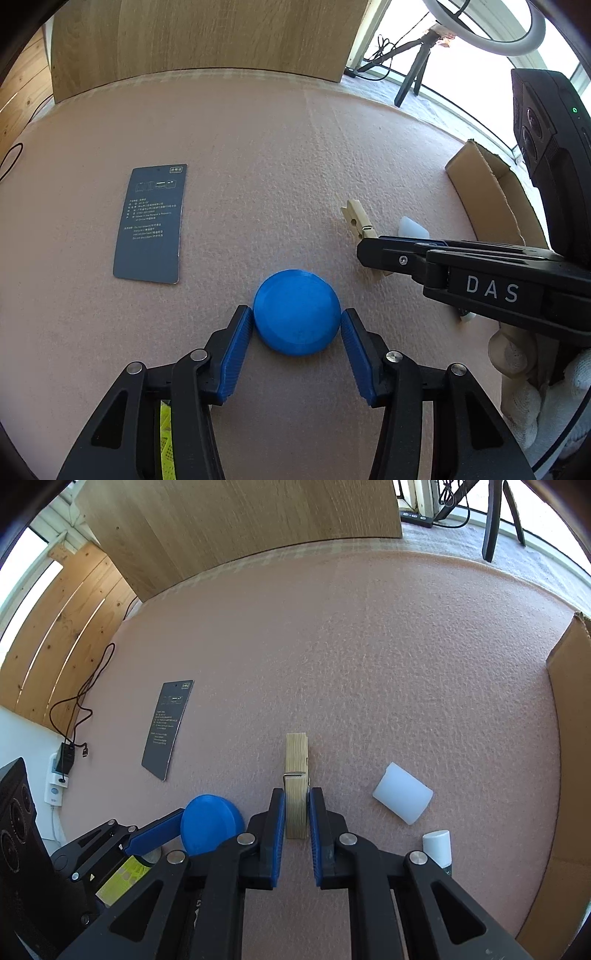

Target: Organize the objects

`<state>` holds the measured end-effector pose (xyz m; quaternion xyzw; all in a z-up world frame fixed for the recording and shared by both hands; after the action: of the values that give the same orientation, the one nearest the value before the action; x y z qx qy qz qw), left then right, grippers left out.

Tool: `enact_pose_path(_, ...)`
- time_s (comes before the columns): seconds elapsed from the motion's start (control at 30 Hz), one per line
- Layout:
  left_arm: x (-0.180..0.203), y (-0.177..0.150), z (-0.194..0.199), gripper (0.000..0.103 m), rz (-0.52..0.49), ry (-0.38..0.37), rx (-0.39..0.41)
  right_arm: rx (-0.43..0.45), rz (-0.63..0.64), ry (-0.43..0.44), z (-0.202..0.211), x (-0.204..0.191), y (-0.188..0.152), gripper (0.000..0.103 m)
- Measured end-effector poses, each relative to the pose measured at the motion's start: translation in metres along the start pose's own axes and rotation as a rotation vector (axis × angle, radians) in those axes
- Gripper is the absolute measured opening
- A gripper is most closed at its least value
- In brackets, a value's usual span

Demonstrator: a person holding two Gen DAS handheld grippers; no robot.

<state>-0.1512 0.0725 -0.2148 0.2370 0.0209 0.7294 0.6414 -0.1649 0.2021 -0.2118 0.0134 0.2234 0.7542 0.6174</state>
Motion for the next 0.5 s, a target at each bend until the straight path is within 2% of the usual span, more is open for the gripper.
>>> enact_pose_path(0.17,-0.002,-0.009,0.014,0.053,0.005,-0.008,0.005,0.040,-0.003,0.022,0.022,-0.003,-0.010,0.012)
enact_pose_path(0.5,0.016,-0.010,0.032,0.053,0.007,-0.044,0.033,0.121,-0.013,-0.006,0.081,0.016,-0.036,0.011)
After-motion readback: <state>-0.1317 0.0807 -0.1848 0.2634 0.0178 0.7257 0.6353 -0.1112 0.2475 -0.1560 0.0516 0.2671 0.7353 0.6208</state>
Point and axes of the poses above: each gripper's, at about its wrist camera, not at the fingertips, and z roughly against the way its jaws point, x to its right, y to its top, the point moved 5 cm from there along -z, roughly the way its jaws point, and after that the axes turned 12 degrees about z, right-handed, at the moved point
